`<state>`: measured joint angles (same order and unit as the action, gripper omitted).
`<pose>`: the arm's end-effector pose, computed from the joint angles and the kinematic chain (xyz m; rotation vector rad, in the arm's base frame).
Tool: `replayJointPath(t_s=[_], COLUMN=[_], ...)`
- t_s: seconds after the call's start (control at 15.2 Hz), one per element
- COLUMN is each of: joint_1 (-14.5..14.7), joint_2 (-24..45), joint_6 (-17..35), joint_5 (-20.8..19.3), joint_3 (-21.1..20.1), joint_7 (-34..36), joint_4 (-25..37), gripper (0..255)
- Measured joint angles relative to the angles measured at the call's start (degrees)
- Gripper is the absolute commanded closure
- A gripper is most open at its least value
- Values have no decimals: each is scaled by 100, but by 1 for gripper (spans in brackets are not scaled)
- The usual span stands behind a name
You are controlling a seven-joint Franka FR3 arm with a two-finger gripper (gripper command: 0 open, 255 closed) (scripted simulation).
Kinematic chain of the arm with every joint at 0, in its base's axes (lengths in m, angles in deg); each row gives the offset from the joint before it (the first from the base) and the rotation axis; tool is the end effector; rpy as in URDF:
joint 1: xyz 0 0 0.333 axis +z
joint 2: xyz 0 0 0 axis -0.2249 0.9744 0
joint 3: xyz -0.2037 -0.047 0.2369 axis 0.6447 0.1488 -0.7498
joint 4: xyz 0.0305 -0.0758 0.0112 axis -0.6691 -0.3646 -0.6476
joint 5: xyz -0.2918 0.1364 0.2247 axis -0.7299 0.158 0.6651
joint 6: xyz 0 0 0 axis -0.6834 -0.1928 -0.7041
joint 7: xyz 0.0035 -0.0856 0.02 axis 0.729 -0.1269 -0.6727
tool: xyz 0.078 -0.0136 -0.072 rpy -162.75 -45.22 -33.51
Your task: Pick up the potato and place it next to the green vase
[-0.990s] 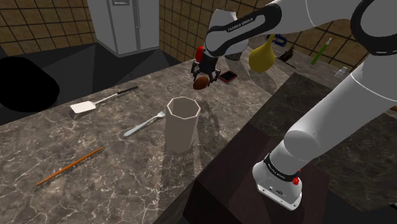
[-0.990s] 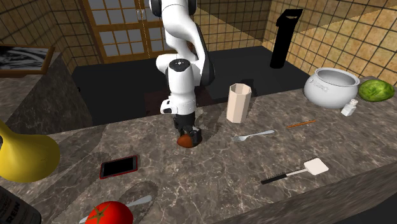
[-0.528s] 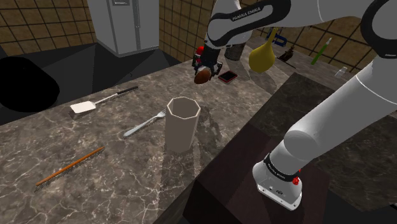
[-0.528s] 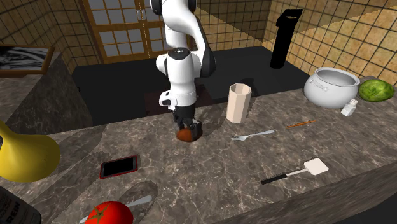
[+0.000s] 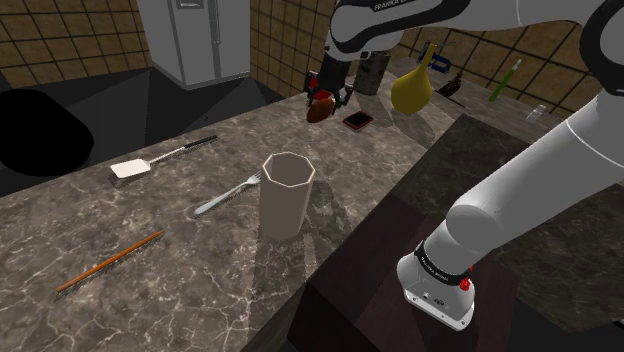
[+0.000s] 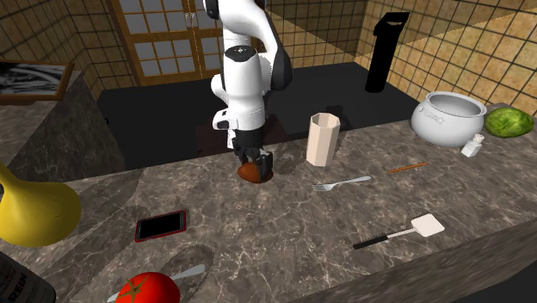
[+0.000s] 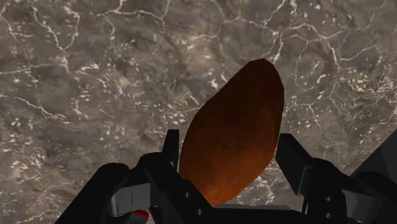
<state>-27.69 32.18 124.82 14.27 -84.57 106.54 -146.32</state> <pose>0.5004 -0.0688 0.4504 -2.6451 1.5625 -0.0984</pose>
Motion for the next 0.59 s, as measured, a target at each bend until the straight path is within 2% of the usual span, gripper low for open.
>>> replayJointPath(t_s=[0.59], joint_1=[-14], joint_2=[-200], joint_6=[-685], joint_5=[-3], joint_3=[27], joint_7=[-2], joint_4=[485], gripper=[255])
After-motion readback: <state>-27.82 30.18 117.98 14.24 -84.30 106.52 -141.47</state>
